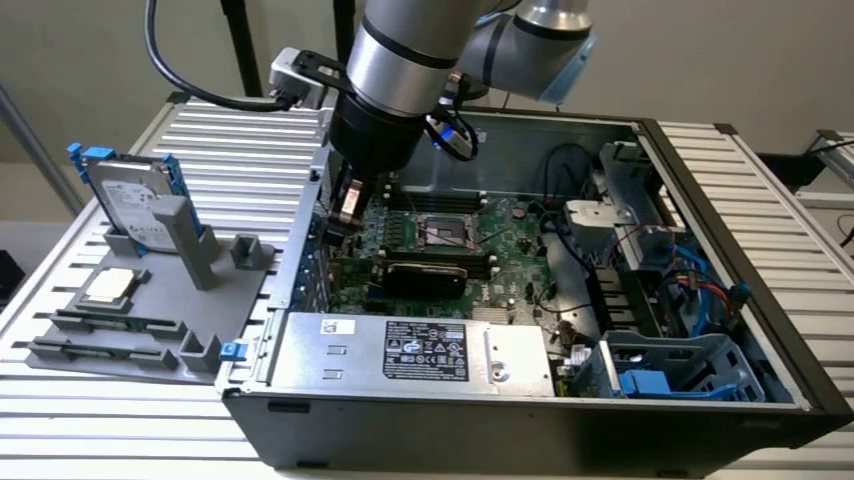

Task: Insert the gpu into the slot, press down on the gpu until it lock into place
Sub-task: 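Press down on the gpu until it lock into place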

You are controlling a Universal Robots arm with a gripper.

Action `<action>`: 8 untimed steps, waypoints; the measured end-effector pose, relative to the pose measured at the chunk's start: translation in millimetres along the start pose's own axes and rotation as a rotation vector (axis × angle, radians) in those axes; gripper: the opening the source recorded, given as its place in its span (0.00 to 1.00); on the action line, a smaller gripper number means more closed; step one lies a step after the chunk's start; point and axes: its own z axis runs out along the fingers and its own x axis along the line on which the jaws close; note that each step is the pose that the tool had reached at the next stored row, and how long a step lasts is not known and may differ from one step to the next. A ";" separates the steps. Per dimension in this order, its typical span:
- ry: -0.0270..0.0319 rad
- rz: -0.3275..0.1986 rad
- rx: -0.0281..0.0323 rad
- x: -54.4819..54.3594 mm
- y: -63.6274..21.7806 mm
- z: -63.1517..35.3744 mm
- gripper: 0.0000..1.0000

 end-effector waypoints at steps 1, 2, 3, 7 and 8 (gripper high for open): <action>-0.0002 0.001 -0.0001 -0.1 0.1 0.1 0.11; -0.0005 0.002 -0.0001 -0.2 0.1 0.2 0.11; -0.0007 0.003 -0.0002 -0.2 0.1 0.3 0.11; -0.0009 0.008 -0.0004 -0.6 0.2 1.2 0.11; -0.0006 0.009 -0.0004 -0.7 0.2 1.6 0.11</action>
